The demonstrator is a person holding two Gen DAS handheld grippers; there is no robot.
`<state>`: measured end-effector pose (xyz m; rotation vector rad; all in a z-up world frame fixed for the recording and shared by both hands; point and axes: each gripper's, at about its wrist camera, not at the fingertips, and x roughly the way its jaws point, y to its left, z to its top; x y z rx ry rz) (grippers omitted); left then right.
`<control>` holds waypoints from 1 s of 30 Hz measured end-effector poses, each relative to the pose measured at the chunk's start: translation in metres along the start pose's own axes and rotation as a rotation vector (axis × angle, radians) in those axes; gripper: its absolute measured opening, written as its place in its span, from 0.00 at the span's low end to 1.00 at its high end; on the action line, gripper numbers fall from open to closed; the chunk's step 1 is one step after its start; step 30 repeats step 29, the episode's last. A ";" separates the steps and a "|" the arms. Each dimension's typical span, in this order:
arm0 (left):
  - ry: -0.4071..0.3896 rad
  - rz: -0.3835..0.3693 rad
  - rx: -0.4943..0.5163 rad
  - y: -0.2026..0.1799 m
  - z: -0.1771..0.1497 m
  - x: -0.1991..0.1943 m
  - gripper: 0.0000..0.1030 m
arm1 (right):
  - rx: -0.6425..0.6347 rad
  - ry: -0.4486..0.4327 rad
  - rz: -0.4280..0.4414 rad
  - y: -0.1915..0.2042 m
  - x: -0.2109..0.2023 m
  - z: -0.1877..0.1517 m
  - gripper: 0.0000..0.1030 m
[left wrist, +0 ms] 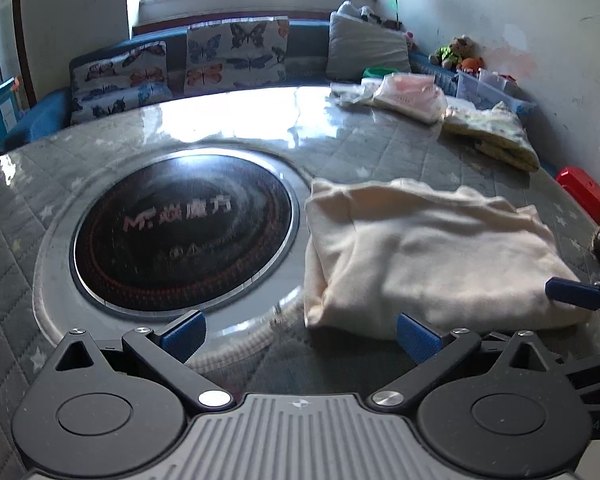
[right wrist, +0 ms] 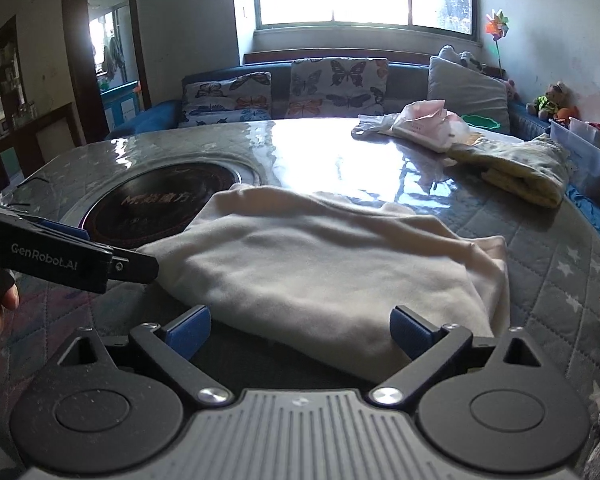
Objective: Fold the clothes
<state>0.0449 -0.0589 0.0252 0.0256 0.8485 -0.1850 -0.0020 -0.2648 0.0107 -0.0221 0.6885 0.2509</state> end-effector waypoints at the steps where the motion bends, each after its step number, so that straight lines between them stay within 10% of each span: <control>1: 0.015 0.002 -0.006 0.000 -0.002 0.001 1.00 | -0.002 0.002 0.002 0.001 -0.001 -0.001 0.95; 30: 0.118 0.091 -0.059 0.012 -0.022 0.007 1.00 | -0.053 0.037 0.049 0.018 -0.002 -0.009 0.98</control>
